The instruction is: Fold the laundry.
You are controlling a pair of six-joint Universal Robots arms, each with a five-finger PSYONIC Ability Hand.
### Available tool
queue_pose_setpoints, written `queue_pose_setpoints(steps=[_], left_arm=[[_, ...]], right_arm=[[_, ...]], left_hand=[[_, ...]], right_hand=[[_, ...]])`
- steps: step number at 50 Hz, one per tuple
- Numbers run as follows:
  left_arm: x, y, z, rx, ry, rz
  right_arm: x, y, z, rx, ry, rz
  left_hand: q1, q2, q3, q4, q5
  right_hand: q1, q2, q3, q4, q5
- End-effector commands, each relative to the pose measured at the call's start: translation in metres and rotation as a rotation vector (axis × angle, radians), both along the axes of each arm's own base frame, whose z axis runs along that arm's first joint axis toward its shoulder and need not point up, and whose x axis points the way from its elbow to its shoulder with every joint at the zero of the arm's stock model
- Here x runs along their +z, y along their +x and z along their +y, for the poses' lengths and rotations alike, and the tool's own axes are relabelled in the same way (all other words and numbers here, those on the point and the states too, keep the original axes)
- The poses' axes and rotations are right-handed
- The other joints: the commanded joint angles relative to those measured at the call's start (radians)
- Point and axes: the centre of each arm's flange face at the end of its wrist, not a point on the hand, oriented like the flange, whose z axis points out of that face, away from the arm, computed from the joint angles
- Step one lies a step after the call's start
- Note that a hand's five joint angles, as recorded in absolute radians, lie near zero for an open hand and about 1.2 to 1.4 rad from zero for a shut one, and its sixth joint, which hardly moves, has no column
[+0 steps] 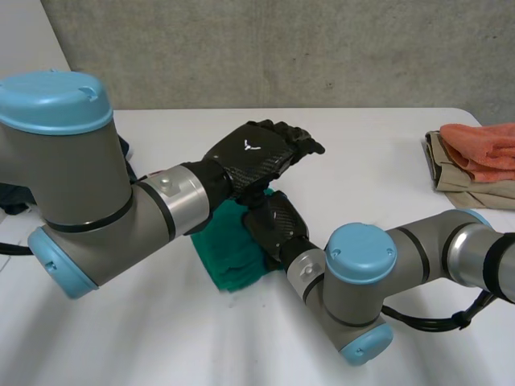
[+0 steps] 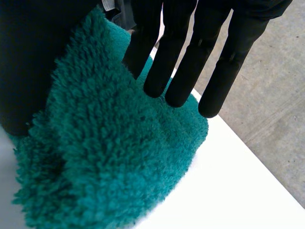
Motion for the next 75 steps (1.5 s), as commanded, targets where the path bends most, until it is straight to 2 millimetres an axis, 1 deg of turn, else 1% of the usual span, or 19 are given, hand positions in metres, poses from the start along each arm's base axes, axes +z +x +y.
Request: queue_pose_setpoints(steps=[1,3,17,19,23,27,34,38,39,42,47,49,52,56,60,66,68,71,75], left_arm=[[0.009,0.006,-0.005,0.021,-0.018,0.013],[0.011,0.008,-0.006,0.024,-0.024,0.017],[0.011,0.013,-0.006,0.039,0.006,0.027],[0.009,0.013,-0.005,0.039,0.010,0.023],[0.009,0.013,-0.005,0.039,0.010,0.023],[0.010,0.013,-0.005,0.039,0.006,0.025],[0.027,0.013,-0.005,0.039,-0.041,0.053],[0.041,0.016,-0.004,0.045,-0.075,0.077],[0.043,0.016,-0.005,0.047,-0.079,0.080],[0.048,0.018,-0.003,0.046,-0.084,0.093],[0.051,0.018,-0.002,0.048,-0.073,0.107],[0.050,0.018,-0.001,0.045,-0.067,0.106],[0.048,0.017,0.001,0.042,-0.063,0.104],[0.046,0.016,0.001,0.039,-0.057,0.101],[0.042,0.015,0.002,0.035,-0.045,0.094],[0.039,0.012,0.006,0.023,-0.041,0.090],[0.040,0.012,0.007,0.019,-0.042,0.091],[0.041,0.010,0.010,0.013,-0.043,0.092],[0.044,0.010,0.013,0.007,-0.049,0.096]], right_arm=[[0.037,0.000,-0.011,-0.019,-0.058,-0.088],[0.044,0.000,-0.017,-0.029,-0.063,-0.104],[-0.003,0.004,-0.014,0.028,0.070,0.023],[-0.003,0.004,-0.014,0.029,0.065,0.025],[0.006,0.002,-0.020,0.021,0.035,0.019],[0.032,-0.001,-0.034,-0.008,-0.023,-0.044],[0.115,-0.026,-0.088,-0.118,-0.271,-0.267],[0.163,-0.058,-0.129,-0.215,-0.398,-0.416],[0.177,-0.079,-0.147,-0.275,-0.442,-0.461],[0.193,-0.109,-0.170,-0.367,-0.493,-0.500],[0.207,-0.193,-0.219,-0.535,-0.576,-0.527],[0.203,-0.218,-0.232,-0.563,-0.581,-0.525],[0.170,-0.259,-0.258,-0.578,-0.532,-0.499],[0.103,-0.310,-0.284,-0.557,-0.409,-0.420],[0.041,-0.347,-0.290,-0.560,-0.283,-0.357],[0.015,-0.386,-0.279,-0.601,-0.223,-0.304],[0.021,-0.399,-0.272,-0.625,-0.223,-0.288],[0.055,-0.406,-0.259,-0.640,-0.257,-0.277],[0.094,-0.401,-0.244,-0.644,-0.255,-0.286]], left_hand=[[-0.010,-0.015,-0.020,-0.011,-0.037],[-0.010,-0.015,-0.020,-0.011,-0.037],[-0.013,-0.018,-0.023,-0.014,-0.040],[-0.013,-0.018,-0.023,-0.014,-0.040],[-0.013,-0.018,-0.023,-0.014,-0.040],[-0.013,-0.018,-0.023,-0.014,-0.040],[-0.013,-0.018,-0.023,-0.014,-0.040],[-0.013,-0.018,-0.023,-0.014,-0.040],[-0.013,-0.018,-0.023,-0.014,-0.040],[-0.013,-0.018,-0.023,-0.014,-0.040],[-0.013,-0.018,-0.023,-0.014,-0.040],[-0.013,-0.018,-0.023,-0.014,-0.040],[-0.013,-0.018,-0.023,-0.014,-0.040],[-0.013,-0.018,-0.023,-0.014,-0.040],[-0.013,-0.018,-0.023,-0.014,-0.040],[-0.010,-0.015,-0.020,-0.011,-0.037],[-0.010,-0.015,-0.020,-0.011,-0.037],[-0.007,-0.012,-0.017,-0.008,-0.034],[-0.010,-0.015,-0.020,-0.011,-0.037]], right_hand=[[0.251,0.220,0.218,0.213,1.057],[-0.270,-0.301,-0.303,-0.308,0.536],[-0.356,-0.387,-0.389,-0.394,0.451],[-0.318,-0.349,-0.351,-0.356,0.489],[0.250,0.219,0.217,0.212,1.057],[0.251,0.220,0.218,0.213,1.057],[0.251,0.220,0.218,0.213,1.057],[0.251,0.220,0.218,0.213,1.057],[0.251,0.220,0.218,0.213,1.057],[0.251,0.220,0.218,0.213,1.057],[0.251,0.220,0.218,0.213,1.057],[0.251,0.220,0.218,0.213,1.057],[0.251,0.220,0.218,0.213,1.057],[0.251,0.220,0.218,0.213,1.057],[0.251,0.220,0.218,0.213,1.057],[0.251,0.220,0.218,0.213,1.057],[0.164,0.134,0.132,0.127,0.971],[-0.798,-0.829,-0.831,-0.836,0.009],[-0.971,-1.002,-1.004,-1.009,-0.164]])
